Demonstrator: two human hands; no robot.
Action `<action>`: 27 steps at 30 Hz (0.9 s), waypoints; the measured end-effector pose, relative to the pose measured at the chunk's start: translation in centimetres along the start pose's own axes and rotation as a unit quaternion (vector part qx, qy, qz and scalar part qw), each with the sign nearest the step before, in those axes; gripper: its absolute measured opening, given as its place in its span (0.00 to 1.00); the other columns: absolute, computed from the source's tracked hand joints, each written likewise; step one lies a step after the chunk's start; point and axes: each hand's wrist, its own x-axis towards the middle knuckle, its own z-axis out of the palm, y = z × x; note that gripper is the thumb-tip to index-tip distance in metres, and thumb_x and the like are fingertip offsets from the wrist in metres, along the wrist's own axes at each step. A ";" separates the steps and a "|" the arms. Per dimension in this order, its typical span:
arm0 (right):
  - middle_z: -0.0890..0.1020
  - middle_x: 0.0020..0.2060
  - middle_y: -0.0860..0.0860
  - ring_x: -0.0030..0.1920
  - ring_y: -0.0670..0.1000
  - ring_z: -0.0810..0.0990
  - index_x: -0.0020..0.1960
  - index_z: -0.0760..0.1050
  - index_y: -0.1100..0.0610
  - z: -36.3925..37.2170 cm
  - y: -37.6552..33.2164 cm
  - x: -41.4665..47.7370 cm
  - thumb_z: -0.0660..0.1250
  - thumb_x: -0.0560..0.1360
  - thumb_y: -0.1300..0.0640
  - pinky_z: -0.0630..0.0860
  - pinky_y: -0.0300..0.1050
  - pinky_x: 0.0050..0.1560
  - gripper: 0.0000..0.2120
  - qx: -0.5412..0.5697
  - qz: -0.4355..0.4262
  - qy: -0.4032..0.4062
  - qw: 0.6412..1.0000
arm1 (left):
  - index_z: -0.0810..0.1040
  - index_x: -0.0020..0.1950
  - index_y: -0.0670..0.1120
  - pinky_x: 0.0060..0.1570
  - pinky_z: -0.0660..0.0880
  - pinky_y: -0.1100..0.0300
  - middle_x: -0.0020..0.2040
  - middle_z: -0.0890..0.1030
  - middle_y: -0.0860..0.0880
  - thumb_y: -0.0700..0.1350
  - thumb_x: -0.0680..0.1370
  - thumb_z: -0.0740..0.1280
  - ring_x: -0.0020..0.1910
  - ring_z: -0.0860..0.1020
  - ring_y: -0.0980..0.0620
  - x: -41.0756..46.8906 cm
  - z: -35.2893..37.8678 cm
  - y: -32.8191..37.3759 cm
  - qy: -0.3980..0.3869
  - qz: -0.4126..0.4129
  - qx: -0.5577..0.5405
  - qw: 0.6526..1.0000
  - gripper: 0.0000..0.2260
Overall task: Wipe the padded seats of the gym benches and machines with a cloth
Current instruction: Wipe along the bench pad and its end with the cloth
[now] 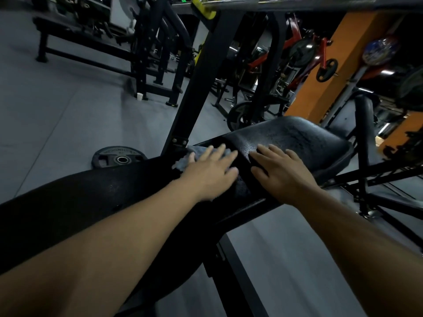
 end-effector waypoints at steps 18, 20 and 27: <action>0.58 0.80 0.43 0.79 0.48 0.53 0.79 0.58 0.40 -0.6 3.1 1.0 0.49 0.82 0.36 0.51 0.51 0.77 0.27 0.034 -0.022 -0.064 0.997 | 0.48 0.80 0.61 0.78 0.41 0.53 0.81 0.46 0.57 0.60 0.83 0.45 0.79 0.41 0.59 -0.7 0.5 -2.0 -0.002 0.144 0.008 0.990 0.25; 0.57 0.80 0.43 0.80 0.48 0.51 0.79 0.57 0.40 -0.7 4.0 1.1 0.48 0.80 0.33 0.49 0.51 0.77 0.29 0.027 0.006 -0.053 0.998 | 0.49 0.79 0.65 0.77 0.41 0.48 0.81 0.46 0.58 0.62 0.83 0.45 0.79 0.41 0.57 1.3 0.1 -1.6 -0.009 0.101 0.005 0.995 0.23; 0.71 0.73 0.44 0.72 0.48 0.68 0.72 0.72 0.45 -0.9 4.8 1.2 0.57 0.82 0.48 0.65 0.47 0.67 0.20 0.072 0.035 0.037 0.996 | 0.48 0.80 0.63 0.76 0.39 0.45 0.81 0.45 0.57 0.57 0.84 0.48 0.80 0.41 0.54 1.3 1.1 3.2 0.013 0.177 0.040 0.983 0.23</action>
